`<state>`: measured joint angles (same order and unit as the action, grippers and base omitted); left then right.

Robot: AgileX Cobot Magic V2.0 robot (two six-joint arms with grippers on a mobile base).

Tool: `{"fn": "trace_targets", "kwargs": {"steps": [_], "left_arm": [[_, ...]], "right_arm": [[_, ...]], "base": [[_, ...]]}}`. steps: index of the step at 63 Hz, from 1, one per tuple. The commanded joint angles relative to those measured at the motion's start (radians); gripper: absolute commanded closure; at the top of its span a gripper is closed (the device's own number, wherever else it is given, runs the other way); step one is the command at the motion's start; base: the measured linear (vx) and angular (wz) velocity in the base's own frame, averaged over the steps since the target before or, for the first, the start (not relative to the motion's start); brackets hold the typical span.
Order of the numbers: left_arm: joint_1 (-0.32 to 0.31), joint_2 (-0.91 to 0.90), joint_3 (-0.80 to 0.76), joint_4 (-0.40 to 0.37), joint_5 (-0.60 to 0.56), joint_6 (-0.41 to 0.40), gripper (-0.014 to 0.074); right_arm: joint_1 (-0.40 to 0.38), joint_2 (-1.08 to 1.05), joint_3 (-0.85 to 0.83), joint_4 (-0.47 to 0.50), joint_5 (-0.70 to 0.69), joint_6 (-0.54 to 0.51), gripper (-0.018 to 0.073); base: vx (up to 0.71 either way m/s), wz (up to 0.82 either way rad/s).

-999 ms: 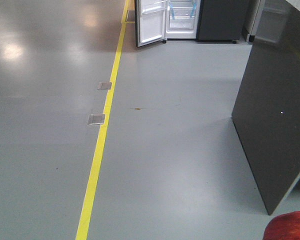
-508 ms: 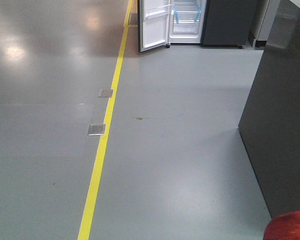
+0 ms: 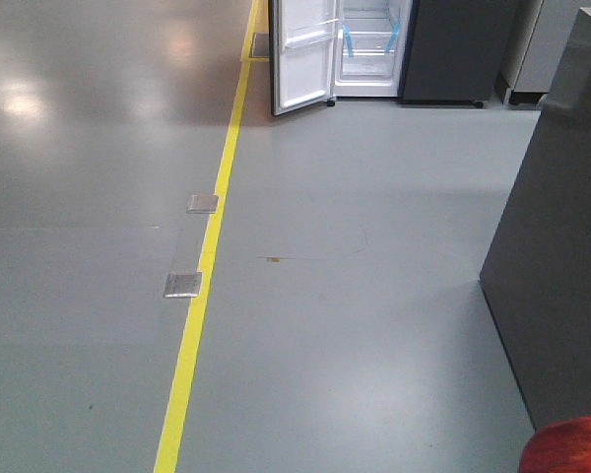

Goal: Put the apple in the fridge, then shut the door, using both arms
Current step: 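Drive toward the open refrigerator holding the apple in the right gripper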

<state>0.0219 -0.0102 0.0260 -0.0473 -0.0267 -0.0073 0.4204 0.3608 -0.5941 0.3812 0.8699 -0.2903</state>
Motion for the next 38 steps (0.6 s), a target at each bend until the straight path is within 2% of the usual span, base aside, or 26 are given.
{"fn": "trace_targets", "kwargs": {"steps": [1, 38], "left_arm": [[0.002, -0.016, 0.021, -0.008, -0.068, -0.010, 0.0603], [0.002, -0.016, 0.021, -0.008, -0.068, -0.010, 0.0603]], "right_arm": [[0.001, 0.008, -0.025, 0.024, -0.070, -0.008, 0.0158], [0.001, 0.008, -0.025, 0.024, -0.069, -0.008, 0.0158]], "base": [[0.29, -0.03], [0.31, -0.04]]}}
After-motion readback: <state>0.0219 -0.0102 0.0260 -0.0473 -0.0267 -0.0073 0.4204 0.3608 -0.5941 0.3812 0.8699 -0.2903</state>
